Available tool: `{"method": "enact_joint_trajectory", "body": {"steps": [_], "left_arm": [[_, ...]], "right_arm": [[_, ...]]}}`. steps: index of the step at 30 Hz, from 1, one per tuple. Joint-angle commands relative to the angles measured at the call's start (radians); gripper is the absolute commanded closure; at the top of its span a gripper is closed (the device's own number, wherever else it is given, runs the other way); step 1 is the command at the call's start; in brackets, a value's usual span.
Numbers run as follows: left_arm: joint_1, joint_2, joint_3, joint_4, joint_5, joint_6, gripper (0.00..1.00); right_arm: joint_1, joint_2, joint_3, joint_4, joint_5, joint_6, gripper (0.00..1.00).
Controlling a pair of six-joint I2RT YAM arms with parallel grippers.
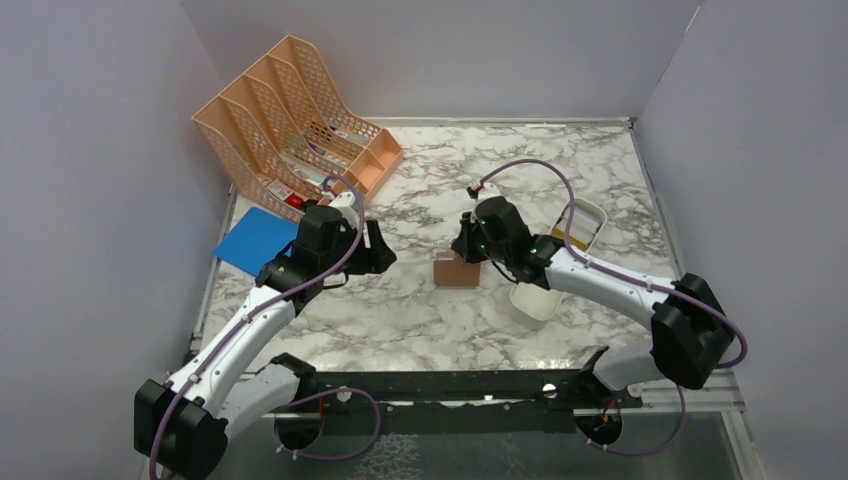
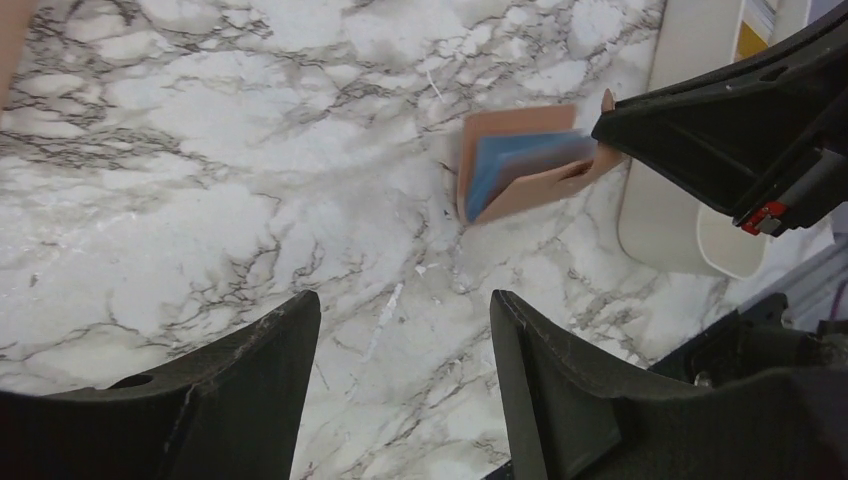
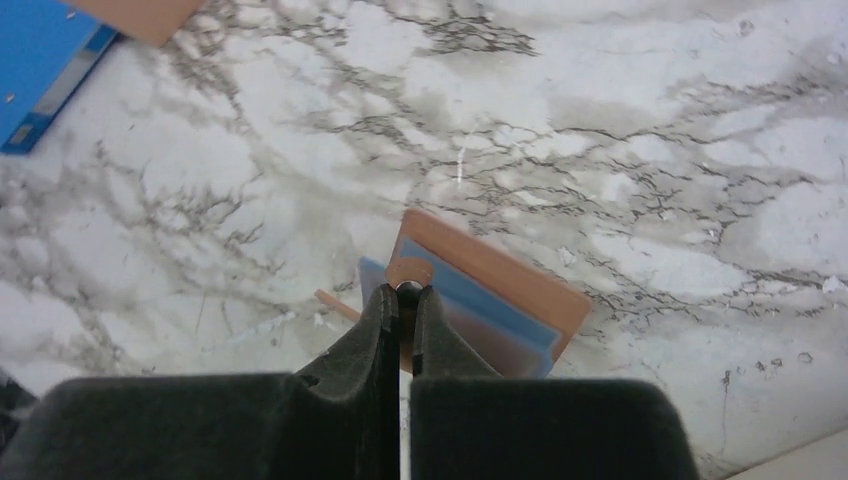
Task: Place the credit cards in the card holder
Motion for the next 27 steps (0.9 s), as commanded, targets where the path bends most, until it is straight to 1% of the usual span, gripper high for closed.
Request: {"method": "enact_joint_trajectory", "body": {"steps": [1,5,8,12,14,16,19,21,23,27], "left_arm": [[-0.002,0.024,0.01,0.069,0.161,-0.029,0.34],[-0.002,0.051,0.0,0.125,0.24,-0.079,0.35],[-0.002,0.085,-0.003,0.121,0.294,-0.123,0.41],[-0.002,0.097,-0.049,0.142,0.276,-0.182,0.43],[-0.002,0.09,-0.076,0.175,0.29,-0.201,0.43],[-0.002,0.078,-0.106,0.243,0.352,-0.224,0.42],[-0.002,0.043,-0.158,0.387,0.471,-0.252,0.38],[-0.003,0.011,-0.175,0.421,0.468,-0.255,0.37],[-0.003,-0.021,-0.18,0.437,0.434,-0.259,0.36],[-0.003,-0.054,-0.203,0.523,0.445,-0.28,0.36]], "right_arm": [[0.005,-0.102,-0.068,0.143,-0.202,-0.177,0.99],[0.005,-0.154,-0.096,0.188,-0.306,-0.225,0.99],[0.005,-0.191,-0.125,0.238,-0.39,-0.259,0.99],[0.005,-0.229,-0.181,0.358,-0.483,-0.283,0.96],[0.005,-0.23,-0.18,0.399,-0.528,-0.293,0.95],[0.005,-0.22,-0.161,0.42,-0.542,-0.291,0.95],[0.005,-0.202,-0.135,0.446,-0.549,-0.277,0.95],[0.005,-0.187,-0.117,0.451,-0.551,-0.261,0.95],[0.005,-0.168,-0.102,0.452,-0.545,-0.243,0.95],[0.005,-0.144,-0.087,0.47,-0.541,-0.216,0.95]]}}
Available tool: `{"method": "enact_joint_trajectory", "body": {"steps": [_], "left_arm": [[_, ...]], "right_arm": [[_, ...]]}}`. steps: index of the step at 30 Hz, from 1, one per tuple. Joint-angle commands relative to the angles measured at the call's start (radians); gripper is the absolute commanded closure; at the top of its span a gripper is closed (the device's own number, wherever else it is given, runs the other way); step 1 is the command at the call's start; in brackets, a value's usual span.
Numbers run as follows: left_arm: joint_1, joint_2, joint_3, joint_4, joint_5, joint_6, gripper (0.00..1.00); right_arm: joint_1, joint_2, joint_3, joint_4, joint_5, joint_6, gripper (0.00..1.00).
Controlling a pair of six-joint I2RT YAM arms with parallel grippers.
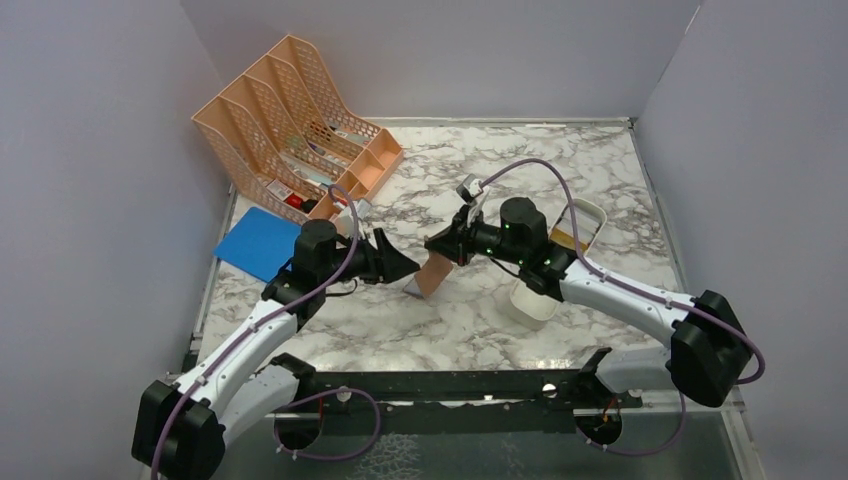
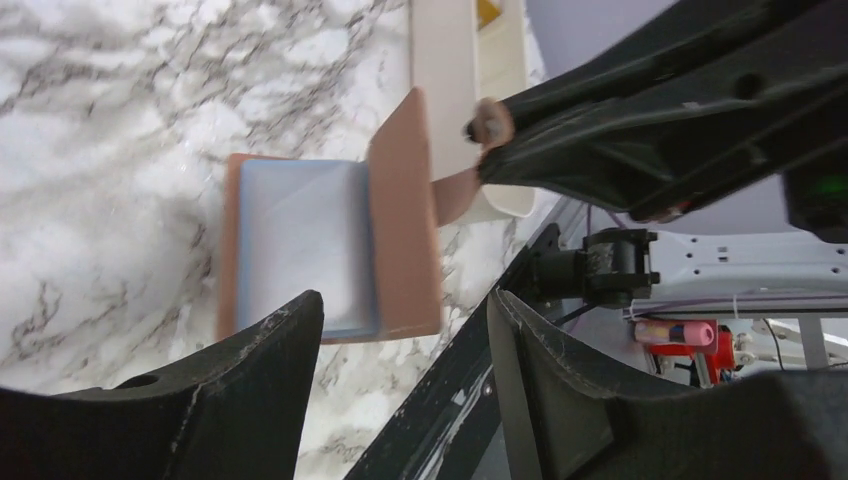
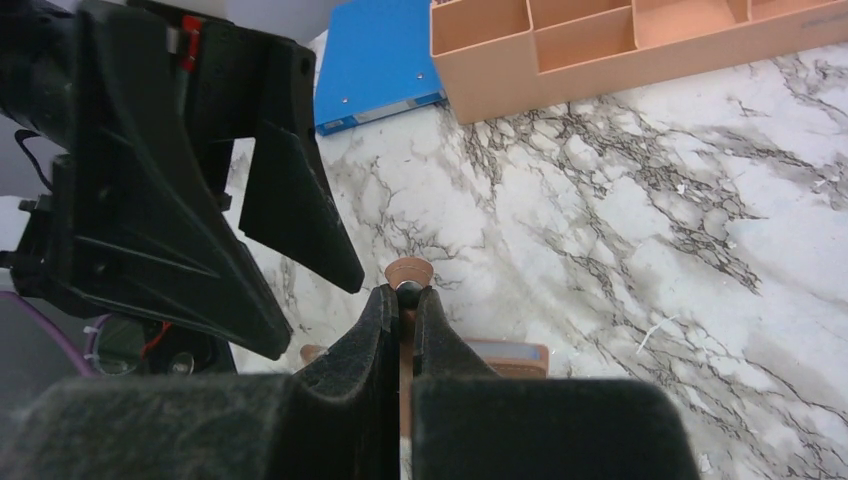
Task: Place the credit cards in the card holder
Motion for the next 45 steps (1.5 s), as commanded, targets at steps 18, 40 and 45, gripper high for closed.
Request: {"method": "enact_joint_trajectory", "body": {"steps": [18,40,45], "left_arm": [[-0.087,0.108,-0.036,0.198,-0.104,0.013,0.66],[-0.288,0.271,0.048,0.107,-0.672,0.145,0.74],[-0.292,0.335,0.073,0.149,-0.499,0.099,0.59]], "right_arm": [[0.005,0.128,0.057,0.166,-0.064,0.096,0.95],[0.005,0.24,0.281,-0.625,0.436,0.623,0.52],[0.004,0.226,0.255,-0.625,0.455,0.621,0.52]]}}
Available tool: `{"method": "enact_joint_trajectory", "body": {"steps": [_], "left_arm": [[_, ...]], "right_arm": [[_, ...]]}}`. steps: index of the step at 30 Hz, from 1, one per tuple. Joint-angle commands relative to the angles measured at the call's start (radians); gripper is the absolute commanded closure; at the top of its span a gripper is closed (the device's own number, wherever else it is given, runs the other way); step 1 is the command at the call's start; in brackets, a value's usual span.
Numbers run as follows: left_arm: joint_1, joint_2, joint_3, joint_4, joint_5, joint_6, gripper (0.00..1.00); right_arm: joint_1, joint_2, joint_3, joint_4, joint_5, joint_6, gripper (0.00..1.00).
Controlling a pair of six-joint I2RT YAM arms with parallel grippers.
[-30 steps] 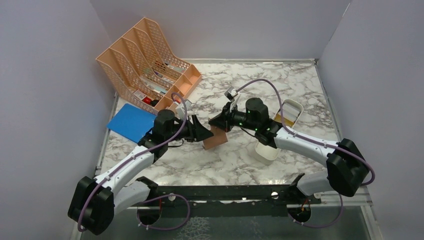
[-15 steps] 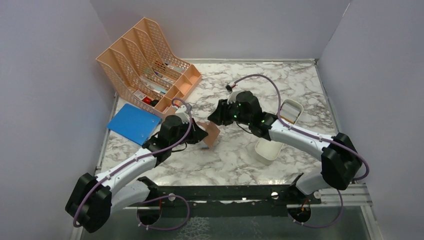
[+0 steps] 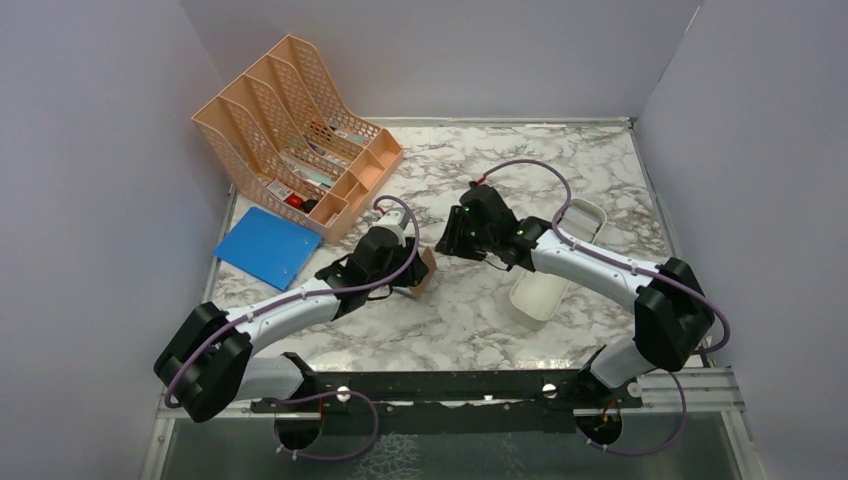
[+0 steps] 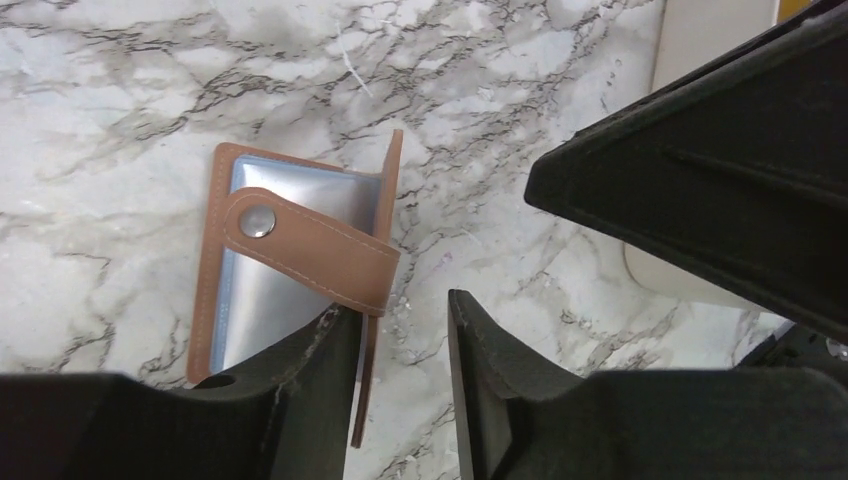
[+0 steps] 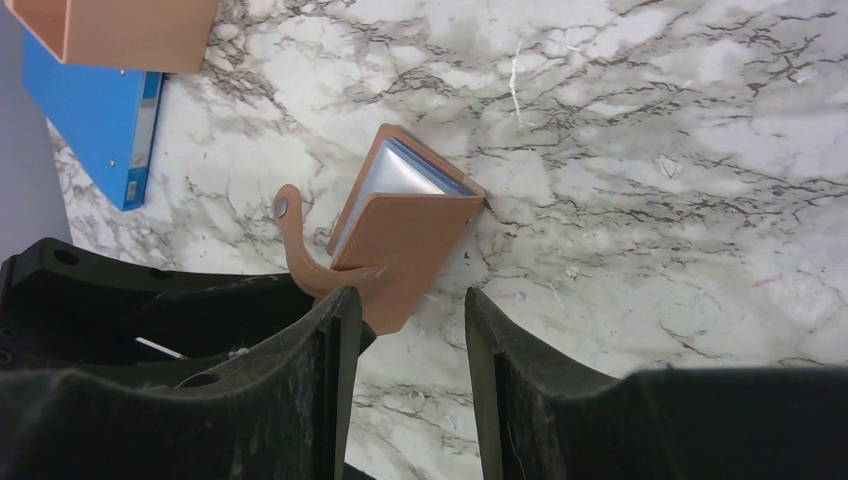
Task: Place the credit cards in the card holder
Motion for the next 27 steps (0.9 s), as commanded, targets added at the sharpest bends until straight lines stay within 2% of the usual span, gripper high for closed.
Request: {"method": "enact_joint_trajectory", "body": {"steps": [1,5,10,16,21,27], "left_arm": [[-0.006,0.03,0.026,0.073,0.133,-0.029,0.58],[-0.007,0.024,-0.002,0.161,0.206,-0.063,0.57],[-0.012,-0.001,-0.023,0.188,0.221,-0.053,0.52],[-0.017,0.008,-0.037,0.206,0.255,-0.039,0.54],[-0.026,0.038,-0.037,0.231,0.288,-0.04,0.58],[-0.037,0.059,-0.034,0.241,0.286,-0.032,0.58]], "right_arm": [[0.004,-0.02,-0.029,-0.035,0.058,0.026,0.52],[0.004,-0.035,-0.057,-0.012,0.049,0.044,0.52],[0.005,-0.022,-0.053,-0.024,0.026,0.127,0.53],[0.004,-0.022,-0.064,0.014,-0.002,0.187,0.53],[0.004,-0.015,-0.051,0.022,-0.005,0.169,0.53],[0.004,-0.003,-0.041,0.036,-0.013,0.108,0.52]]}}
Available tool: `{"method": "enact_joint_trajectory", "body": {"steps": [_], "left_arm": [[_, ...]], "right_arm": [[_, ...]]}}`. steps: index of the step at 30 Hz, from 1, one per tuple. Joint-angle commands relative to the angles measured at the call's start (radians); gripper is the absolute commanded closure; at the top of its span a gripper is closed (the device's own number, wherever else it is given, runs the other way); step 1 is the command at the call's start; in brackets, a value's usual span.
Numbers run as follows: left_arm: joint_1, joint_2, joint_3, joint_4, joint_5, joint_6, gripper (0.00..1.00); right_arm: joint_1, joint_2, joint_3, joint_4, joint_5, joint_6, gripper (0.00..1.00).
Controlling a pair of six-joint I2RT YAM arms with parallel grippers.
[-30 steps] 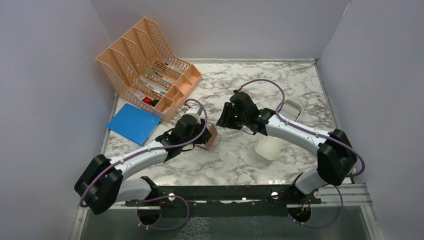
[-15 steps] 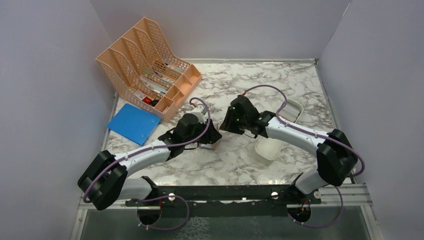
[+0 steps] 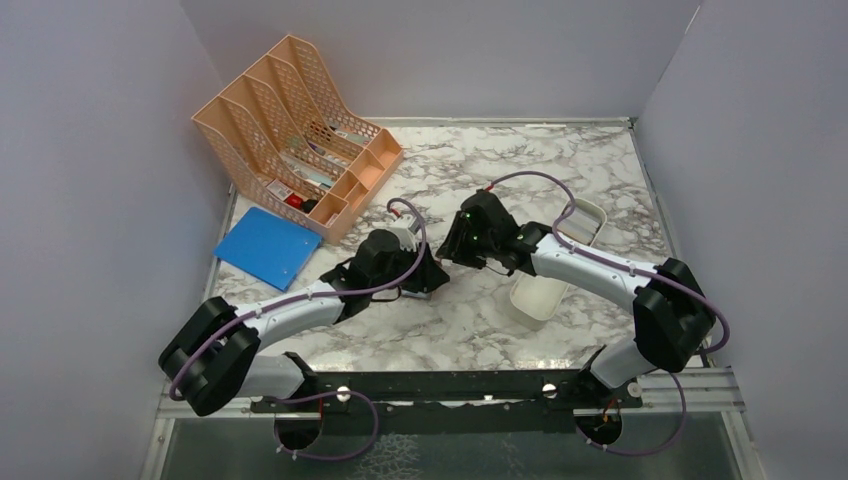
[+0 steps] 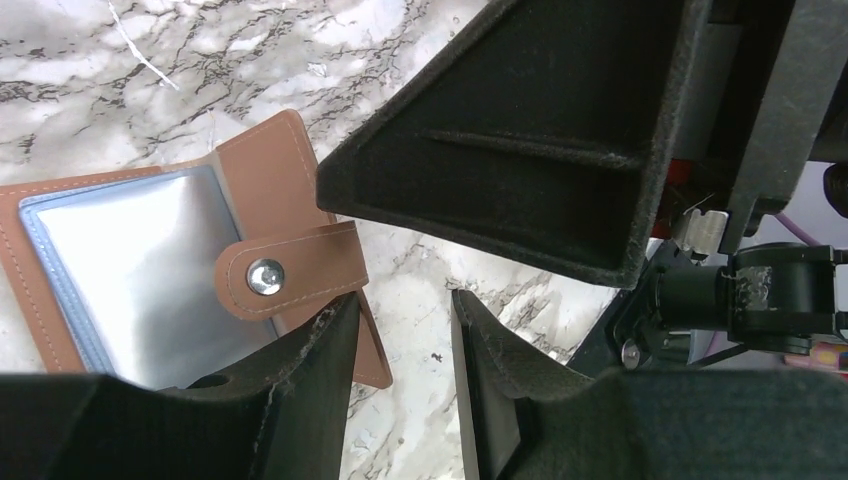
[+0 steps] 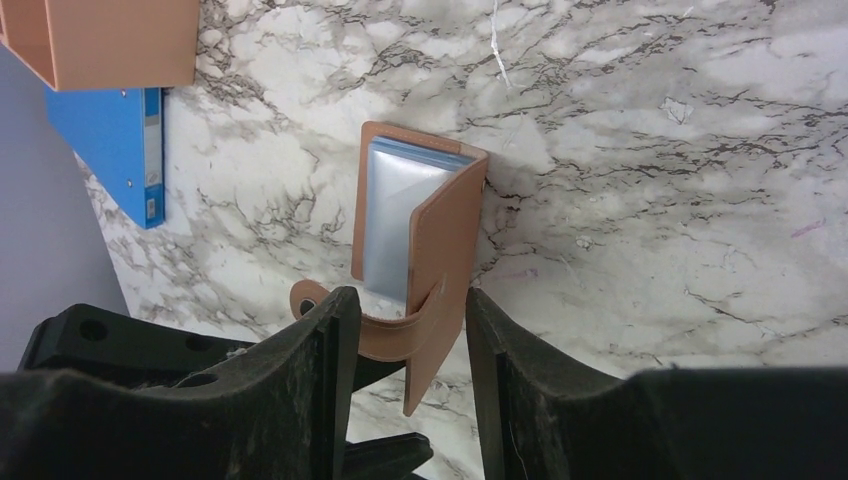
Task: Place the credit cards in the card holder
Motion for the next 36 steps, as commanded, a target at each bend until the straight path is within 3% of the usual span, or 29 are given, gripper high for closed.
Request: {"method": "enact_joint_trajectory", "body": {"steps": [1,9,14,19,23,29,32,36], "left_arm": [[-0.013,0.021,-0.007,0.046,0.033,0.014,0.58],[-0.024,0.046,-0.012,0.055,0.038,0.003,0.58],[-0.024,0.015,-0.032,0.043,0.03,-0.039,0.58],[-0.013,-0.055,0.001,-0.173,-0.103,-0.053,0.56],[0.056,-0.103,0.02,-0.305,-0.152,-0.042,0.51],[0.237,-0.16,-0.026,-0.287,0.013,-0.044,0.39],[0.251,-0.143,-0.031,-0.237,0.09,-0.028,0.3],[0.251,-0.071,-0.02,-0.186,0.176,-0.013,0.25]], "right_arm": [[0.005,0.008,0.012,0.039,-0.019,-0.052,0.51],[0.005,0.105,0.027,0.028,-0.029,-0.129,0.53],[0.004,0.116,-0.005,0.038,0.013,-0.183,0.67],[0.004,0.082,-0.079,0.115,0.013,-0.234,0.8],[0.004,0.071,-0.118,0.165,-0.004,-0.246,0.9],[0.004,0.039,-0.19,0.281,-0.068,-0.294,0.96],[0.003,0.021,-0.209,0.306,-0.079,-0.297,0.96],[0.004,0.017,-0.21,0.311,-0.1,-0.306,0.96]]}}
